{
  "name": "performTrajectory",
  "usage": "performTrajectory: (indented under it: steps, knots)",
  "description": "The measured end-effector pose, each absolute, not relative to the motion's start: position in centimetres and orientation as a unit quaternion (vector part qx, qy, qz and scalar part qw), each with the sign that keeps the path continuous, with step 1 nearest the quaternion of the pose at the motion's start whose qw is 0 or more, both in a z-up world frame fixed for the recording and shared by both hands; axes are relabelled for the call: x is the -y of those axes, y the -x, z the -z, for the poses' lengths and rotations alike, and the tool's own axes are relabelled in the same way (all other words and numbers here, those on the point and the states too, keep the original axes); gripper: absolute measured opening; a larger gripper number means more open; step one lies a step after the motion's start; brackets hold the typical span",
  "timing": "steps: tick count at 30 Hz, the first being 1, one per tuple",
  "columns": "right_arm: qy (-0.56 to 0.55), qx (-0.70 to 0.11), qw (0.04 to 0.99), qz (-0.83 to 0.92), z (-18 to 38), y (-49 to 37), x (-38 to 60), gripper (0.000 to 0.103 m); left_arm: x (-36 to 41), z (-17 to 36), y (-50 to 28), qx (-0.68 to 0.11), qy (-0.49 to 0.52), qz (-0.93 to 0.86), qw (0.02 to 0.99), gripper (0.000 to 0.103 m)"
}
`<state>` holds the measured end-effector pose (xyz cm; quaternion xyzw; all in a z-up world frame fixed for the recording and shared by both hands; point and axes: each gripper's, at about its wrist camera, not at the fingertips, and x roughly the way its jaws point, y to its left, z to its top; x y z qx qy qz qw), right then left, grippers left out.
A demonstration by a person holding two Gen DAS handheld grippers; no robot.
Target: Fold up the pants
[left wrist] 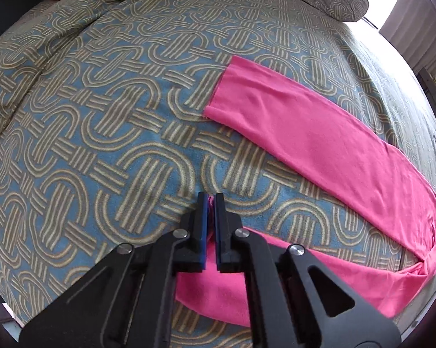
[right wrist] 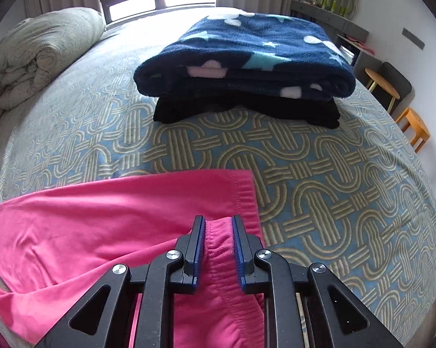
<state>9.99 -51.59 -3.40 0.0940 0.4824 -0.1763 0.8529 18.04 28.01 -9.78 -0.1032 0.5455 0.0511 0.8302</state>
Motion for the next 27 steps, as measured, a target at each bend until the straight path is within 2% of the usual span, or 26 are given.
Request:
performTrajectory:
  steps: [5,10,20,27]
  knots:
    - [-0.154,-0.424,0.876,0.170,0.3,-7.6,52.3,0.018,-29.4,7.4,-16.7,-0.508,0.146,-0.048,0.848,0.005]
    - [-0.169,-0.388,0.890,0.169,-2.4,-6.4,52.4,0.018,-31.2,4.8,-15.9,-0.473,0.185,-0.045,0.860,0.004]
    - [-0.193,-0.357,0.895,0.185,-3.9,-5.9,52.6,0.018,-31.4,2.5,-17.2,-0.446,0.197,-0.052,0.871,0.004]
    - [-0.231,-0.292,0.905,0.207,-6.3,-5.3,54.5,0.018,-31.7,-1.2,-20.3,-0.406,0.205,-0.061,0.888,0.004]
